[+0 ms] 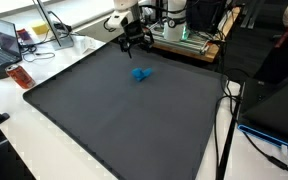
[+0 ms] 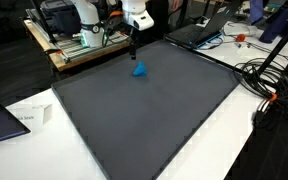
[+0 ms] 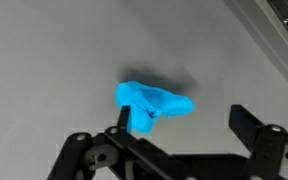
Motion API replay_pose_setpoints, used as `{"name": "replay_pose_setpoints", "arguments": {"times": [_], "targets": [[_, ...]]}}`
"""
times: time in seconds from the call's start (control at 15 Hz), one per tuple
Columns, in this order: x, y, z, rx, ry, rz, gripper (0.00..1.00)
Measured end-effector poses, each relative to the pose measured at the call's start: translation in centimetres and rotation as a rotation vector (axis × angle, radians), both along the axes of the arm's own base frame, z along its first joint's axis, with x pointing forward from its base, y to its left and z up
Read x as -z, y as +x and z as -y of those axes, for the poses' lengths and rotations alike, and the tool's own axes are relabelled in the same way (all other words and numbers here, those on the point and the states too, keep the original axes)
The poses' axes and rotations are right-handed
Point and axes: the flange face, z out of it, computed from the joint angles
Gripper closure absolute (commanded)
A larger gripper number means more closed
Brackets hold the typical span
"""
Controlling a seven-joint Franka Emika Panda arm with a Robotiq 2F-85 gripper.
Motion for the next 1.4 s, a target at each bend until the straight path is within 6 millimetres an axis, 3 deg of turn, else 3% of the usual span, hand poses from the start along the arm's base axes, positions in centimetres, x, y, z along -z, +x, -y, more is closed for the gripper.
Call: {"name": "replay_pose_setpoints", "arguments": {"times": [0.67,1.4], "targets": [[2.4,-3.2,4.3,-0.100,0.164,0.208,0.00],[3.4,-5.8,8.1,-0.120,0.360,0.414,0.00]]}}
